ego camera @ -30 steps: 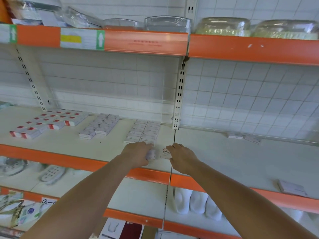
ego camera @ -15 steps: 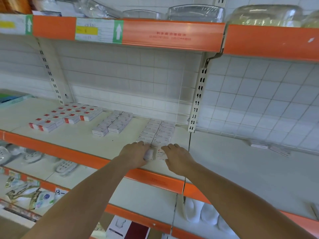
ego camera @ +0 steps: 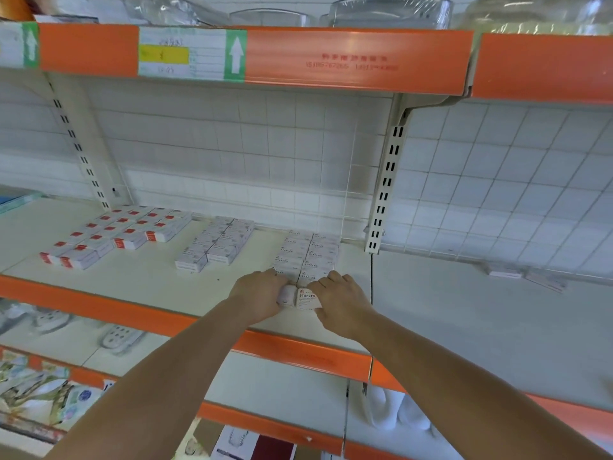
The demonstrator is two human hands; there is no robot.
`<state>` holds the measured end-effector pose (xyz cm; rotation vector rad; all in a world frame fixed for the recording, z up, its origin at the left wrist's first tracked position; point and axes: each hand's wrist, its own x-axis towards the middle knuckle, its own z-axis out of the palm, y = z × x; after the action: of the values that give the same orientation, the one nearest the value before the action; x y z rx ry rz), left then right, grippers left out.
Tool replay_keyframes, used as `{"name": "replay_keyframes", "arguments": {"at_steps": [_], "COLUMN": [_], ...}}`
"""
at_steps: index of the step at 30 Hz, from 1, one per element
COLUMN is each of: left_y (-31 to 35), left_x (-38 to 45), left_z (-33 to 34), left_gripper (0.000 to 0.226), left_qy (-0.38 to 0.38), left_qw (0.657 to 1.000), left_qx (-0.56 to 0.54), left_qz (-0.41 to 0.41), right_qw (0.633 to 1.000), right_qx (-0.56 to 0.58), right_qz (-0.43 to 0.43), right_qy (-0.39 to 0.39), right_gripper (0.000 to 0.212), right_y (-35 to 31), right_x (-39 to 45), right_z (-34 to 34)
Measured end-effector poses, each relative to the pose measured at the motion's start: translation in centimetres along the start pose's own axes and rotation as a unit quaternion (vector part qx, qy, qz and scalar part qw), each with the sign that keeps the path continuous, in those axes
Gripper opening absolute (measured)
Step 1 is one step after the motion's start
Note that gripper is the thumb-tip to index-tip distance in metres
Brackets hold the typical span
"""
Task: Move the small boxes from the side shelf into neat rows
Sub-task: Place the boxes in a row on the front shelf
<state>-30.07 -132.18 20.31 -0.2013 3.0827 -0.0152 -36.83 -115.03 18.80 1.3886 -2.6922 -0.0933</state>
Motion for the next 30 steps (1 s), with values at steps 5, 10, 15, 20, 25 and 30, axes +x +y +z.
{"name": "replay_keyframes", "arguments": {"at_steps": [5,10,15,20,25,30], "left_y": [-1.5,-3.2,-4.2,-4.4,-4.5,-4.4], "left_x": [0.7,1.1,1.5,1.7,1.9,2.4], "left_z": [-0.1,0.4,0.5,0.7,1.0,1.2], "left_gripper": [0.05,0.032,0.026,0.024,0.024,0.024], "left_qy": [-0.003,0.002,0.004,0.011,0.022,0.024], "left_qw": [0.999,0.996,0.992,0.991,0.991,0.992], "left_qx": [-0.017,-0.058,-0.083,-0.079,-0.086,-0.082], "left_qz": [0.044,0.074,0.093,0.105,0.102,0.096], "right_qw": [0.999,0.995,0.99,0.983,0.972,0.974], "right_qx": [0.026,0.04,0.067,0.053,0.047,0.073], "right_qz": [0.043,0.083,0.125,0.174,0.227,0.215], "right_qy": [-0.016,-0.023,-0.016,-0.012,-0.02,-0.029], "right_gripper": [0.049,0.049,0.047,0.043,0.042,0.04], "right_y": [-1.3,-2.2,-3.0,-3.8,-3.8,-3.8], "right_x": [0.5,0.9,1.2,1.3,1.7,2.0], "right_z": [0.1,0.0,0.1,0.1,-0.3,-0.5]}}
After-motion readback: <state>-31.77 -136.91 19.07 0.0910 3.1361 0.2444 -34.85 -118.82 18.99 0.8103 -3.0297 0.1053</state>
